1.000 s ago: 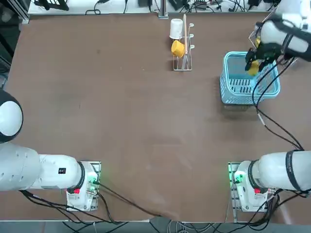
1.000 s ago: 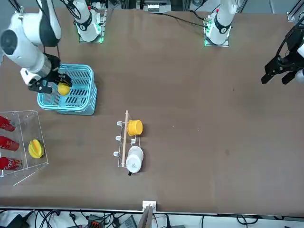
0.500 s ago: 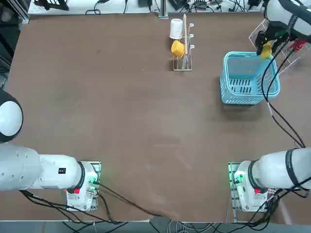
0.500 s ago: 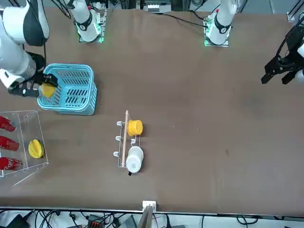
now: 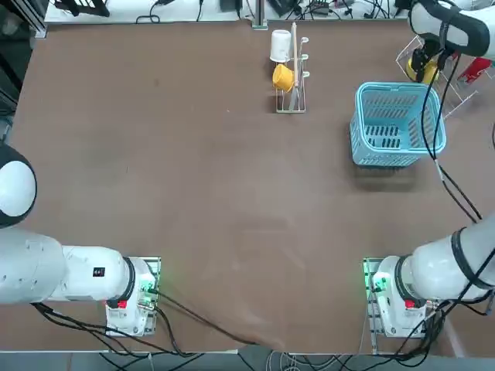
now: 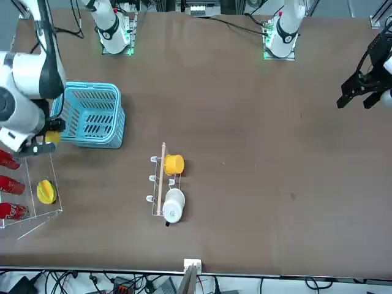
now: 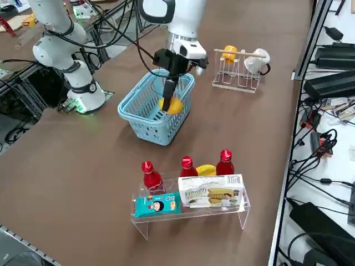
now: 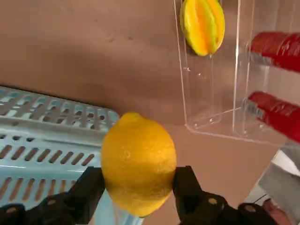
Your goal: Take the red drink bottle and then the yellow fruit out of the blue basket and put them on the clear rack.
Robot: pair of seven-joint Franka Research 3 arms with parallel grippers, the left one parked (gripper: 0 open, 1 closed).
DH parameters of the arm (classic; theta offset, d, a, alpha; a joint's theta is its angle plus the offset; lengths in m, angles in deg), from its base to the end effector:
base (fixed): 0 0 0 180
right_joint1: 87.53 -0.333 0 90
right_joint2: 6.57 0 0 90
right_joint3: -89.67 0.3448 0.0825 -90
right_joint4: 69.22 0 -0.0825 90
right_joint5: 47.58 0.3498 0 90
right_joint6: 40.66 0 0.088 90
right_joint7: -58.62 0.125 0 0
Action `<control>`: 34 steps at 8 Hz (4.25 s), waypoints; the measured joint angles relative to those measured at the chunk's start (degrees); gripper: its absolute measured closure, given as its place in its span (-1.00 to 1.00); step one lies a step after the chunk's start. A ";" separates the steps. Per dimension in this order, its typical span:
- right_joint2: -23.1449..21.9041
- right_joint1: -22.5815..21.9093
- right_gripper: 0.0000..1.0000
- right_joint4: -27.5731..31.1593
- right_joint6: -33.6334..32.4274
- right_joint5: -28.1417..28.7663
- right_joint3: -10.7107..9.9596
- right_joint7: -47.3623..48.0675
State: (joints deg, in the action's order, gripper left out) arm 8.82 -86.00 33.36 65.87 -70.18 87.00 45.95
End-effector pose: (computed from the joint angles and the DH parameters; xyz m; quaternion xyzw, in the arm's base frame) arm 0.5795 -0.0770 0.4194 0.9664 0.1461 -0.1243 0.1711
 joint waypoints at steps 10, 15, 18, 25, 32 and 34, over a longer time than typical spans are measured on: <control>18.58 9.92 -0.68 -8.56 11.06 -4.74 -0.33 -10.50; 21.16 11.89 -0.68 -8.95 14.72 -8.28 -0.34 -10.49; 21.83 11.95 -0.68 -8.97 14.89 -8.69 -0.33 -10.49; 21.82 11.62 -1.00 -13.51 10.93 -7.16 0.14 -10.10; 11.70 9.72 -1.00 -25.73 -7.23 13.82 0.77 -4.89; 7.70 6.24 -1.00 -25.85 -9.56 16.28 1.15 2.20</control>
State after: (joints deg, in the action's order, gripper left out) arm 16.52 -79.76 7.51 56.30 -53.90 88.16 48.15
